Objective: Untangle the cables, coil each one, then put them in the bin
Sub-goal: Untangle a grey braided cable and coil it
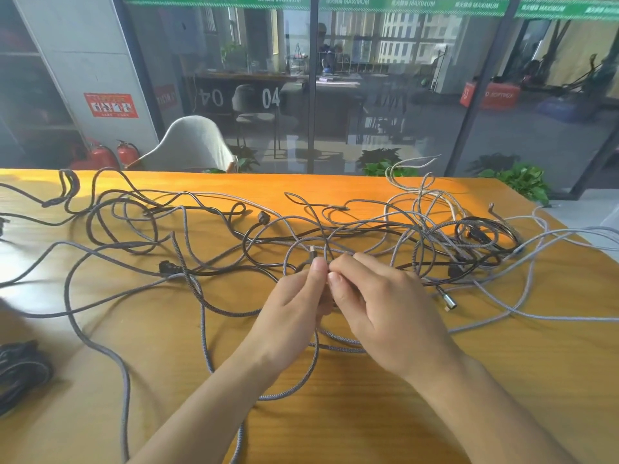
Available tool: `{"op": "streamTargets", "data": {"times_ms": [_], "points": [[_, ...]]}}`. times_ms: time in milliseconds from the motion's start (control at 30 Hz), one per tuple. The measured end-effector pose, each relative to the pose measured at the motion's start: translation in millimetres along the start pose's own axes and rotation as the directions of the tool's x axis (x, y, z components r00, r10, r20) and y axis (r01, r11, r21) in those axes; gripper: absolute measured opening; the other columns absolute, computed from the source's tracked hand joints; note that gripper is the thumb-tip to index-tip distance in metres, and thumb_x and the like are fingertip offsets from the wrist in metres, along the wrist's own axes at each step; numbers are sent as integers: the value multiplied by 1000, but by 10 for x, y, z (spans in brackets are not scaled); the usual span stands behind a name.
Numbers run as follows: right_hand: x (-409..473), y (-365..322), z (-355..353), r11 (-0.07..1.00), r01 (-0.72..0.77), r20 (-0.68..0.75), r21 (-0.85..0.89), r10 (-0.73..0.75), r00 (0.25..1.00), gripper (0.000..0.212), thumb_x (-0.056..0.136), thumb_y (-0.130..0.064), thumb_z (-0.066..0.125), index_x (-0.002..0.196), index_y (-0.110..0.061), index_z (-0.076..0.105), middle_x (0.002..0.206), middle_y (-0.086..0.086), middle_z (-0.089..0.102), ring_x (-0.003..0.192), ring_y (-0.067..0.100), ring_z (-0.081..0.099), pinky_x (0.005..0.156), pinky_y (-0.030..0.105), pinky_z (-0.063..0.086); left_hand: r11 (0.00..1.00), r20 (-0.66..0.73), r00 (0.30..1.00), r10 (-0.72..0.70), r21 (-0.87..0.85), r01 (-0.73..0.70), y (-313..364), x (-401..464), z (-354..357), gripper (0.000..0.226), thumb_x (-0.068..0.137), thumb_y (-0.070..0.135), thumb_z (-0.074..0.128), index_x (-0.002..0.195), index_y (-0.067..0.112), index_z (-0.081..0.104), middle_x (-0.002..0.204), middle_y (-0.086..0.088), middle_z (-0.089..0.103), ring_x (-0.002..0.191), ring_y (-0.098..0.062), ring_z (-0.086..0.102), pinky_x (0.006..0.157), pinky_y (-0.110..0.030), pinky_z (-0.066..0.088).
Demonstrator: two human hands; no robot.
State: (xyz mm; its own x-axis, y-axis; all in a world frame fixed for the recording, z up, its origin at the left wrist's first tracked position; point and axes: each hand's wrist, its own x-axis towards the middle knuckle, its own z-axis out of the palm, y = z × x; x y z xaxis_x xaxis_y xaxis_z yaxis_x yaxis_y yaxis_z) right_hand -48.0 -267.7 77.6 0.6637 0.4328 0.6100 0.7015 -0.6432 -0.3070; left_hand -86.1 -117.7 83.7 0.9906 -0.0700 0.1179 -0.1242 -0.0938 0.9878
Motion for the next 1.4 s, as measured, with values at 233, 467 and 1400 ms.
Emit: {"op": "streamTargets", "data": {"times_ms": [233, 467, 1400], "points": [[-37, 7, -34, 981, -74, 134, 182, 50, 990, 34, 105, -40, 44, 73, -30, 47, 60, -10, 53, 58, 14, 50, 52, 31, 37, 996, -211, 977, 26, -78, -43, -30, 60, -105, 54, 112, 40, 32, 103, 15, 79, 66, 0, 27, 58, -12, 26, 54, -21, 26], [-54, -105, 30, 954, -72, 216, 291, 8, 976, 35, 108, -41, 39, 73, -35, 39, 58, -6, 42, 58, 21, 43, 51, 32, 31, 990, -183, 982, 35, -125, -58, 8, 54, -176, 59, 110, 48, 26, 114, 23, 80, 71, -7, 22, 58, -15, 25, 53, -14, 31], [51, 665, -110, 999, 22, 234, 26, -27, 972, 40, 90, -73, 54, 82, -35, 61, 75, -17, 55, 81, 6, 50, 80, 27, 40, 903, 340, 940, 33, -412, 117, 38, 30, -378, 47, 102, 41, 43, 74, 13, 68, 47, 7, 29, 44, -11, 21, 47, -25, 22]]}}
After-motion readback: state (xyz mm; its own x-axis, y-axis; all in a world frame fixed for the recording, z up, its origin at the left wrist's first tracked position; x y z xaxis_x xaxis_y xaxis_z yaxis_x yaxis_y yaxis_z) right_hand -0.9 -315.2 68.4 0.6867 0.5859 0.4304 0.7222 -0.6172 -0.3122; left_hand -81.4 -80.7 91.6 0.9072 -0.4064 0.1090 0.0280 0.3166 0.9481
